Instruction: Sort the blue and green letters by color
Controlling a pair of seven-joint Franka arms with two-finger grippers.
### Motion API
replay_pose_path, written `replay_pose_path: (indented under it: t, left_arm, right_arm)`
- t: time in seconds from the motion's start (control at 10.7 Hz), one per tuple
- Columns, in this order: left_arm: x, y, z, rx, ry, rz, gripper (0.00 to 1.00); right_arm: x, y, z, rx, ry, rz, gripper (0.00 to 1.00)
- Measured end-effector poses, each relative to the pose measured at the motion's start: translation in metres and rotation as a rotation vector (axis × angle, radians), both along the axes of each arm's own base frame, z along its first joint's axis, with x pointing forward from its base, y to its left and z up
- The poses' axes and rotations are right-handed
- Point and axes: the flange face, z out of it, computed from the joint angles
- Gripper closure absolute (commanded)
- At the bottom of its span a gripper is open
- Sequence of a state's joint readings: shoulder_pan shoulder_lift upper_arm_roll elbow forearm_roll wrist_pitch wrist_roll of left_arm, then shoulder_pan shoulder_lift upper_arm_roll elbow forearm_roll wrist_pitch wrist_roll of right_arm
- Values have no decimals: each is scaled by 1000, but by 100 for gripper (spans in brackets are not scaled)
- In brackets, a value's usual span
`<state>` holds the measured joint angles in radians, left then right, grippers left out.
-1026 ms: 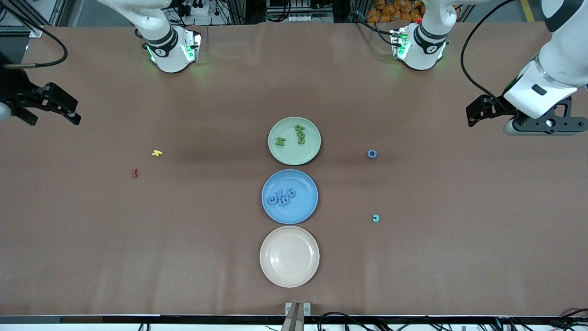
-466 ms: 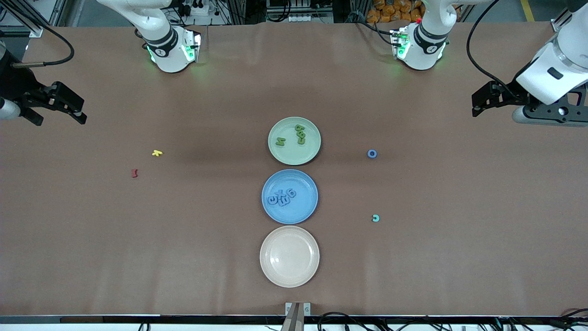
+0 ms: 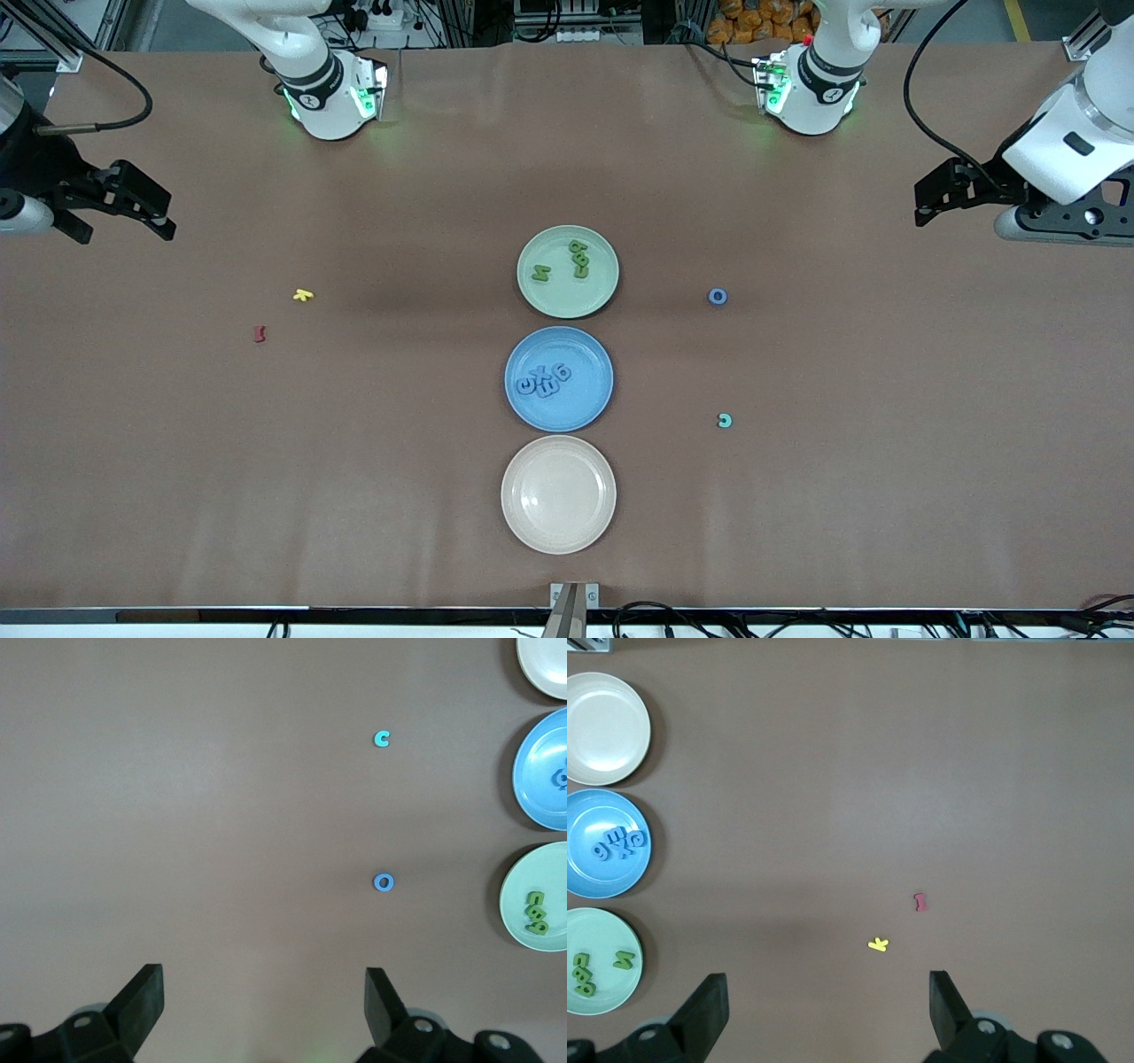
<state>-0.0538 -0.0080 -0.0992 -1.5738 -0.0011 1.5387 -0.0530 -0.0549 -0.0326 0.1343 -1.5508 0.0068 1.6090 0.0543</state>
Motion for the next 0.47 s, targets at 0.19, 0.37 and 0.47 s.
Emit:
replay_pose_path:
  t: [0.19,0.37,0.47]
  left_arm:
    - [5,0,-4,-1,0,-1,0]
    - [9,1,-3,-4,-14,1,0]
    - [10,1,-1,-6,-25,0,0]
  right_arm:
    - [0,-4,-8,-1,17,-6,0]
    - [0,-4,-9,0,19,-6,0]
    - [0,-4,-9,0,19,-5,0]
